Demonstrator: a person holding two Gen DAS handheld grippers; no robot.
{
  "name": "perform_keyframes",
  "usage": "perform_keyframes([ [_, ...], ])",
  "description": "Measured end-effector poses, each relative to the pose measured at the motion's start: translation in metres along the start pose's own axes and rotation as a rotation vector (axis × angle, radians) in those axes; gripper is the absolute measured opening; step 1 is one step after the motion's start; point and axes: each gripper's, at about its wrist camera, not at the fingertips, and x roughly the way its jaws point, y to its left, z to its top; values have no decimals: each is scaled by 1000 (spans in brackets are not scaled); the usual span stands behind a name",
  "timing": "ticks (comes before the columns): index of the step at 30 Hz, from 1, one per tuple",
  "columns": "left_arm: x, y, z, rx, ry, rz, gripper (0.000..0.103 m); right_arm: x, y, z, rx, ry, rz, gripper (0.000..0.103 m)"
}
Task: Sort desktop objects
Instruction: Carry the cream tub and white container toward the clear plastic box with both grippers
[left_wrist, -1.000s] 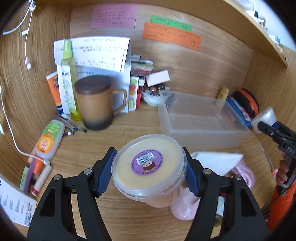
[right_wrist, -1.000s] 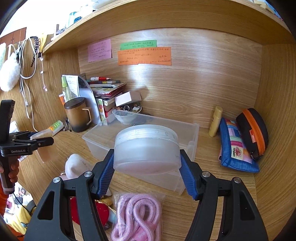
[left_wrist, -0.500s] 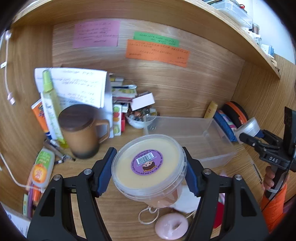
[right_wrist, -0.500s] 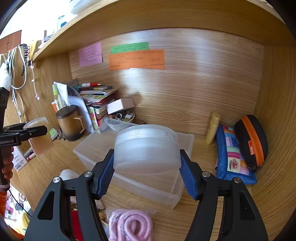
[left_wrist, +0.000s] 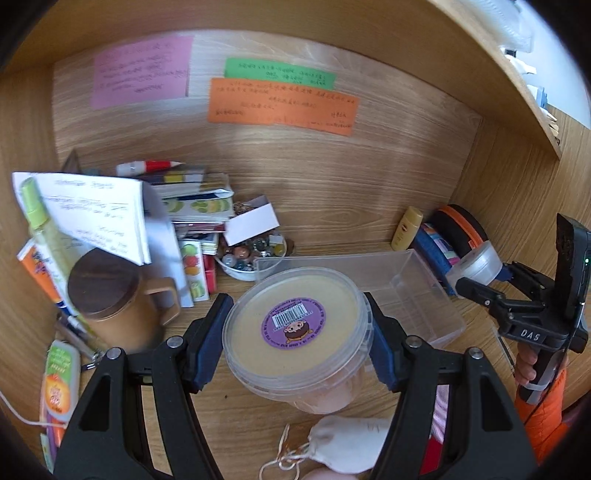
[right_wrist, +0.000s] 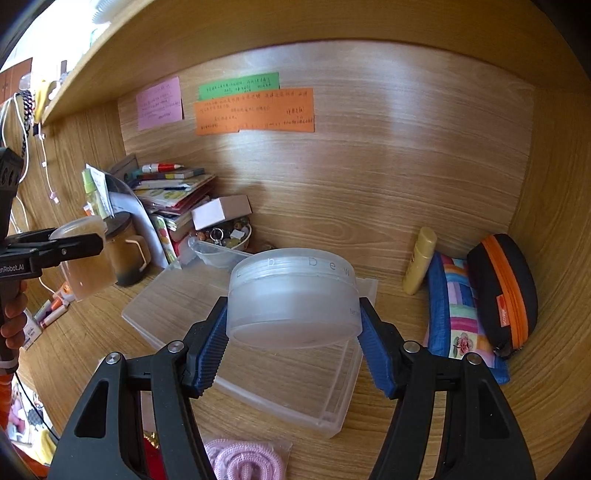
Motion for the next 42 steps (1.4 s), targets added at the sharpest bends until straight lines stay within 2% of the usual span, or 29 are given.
perform_keyframes([
  [9,52,-12,16,35,83,-20,67,35,-2,3,-11,94,1,62],
  [23,124,-17,12,75,222,-29,67,87,-5,-3,-55,231,0,62],
  [37,166,-26,3,106,329,-28,67,132,12,-7,-159,356,6,62],
  [42,168,-32,-1,126,335,-18,67,134,16,-7,-177,368,-18,62],
])
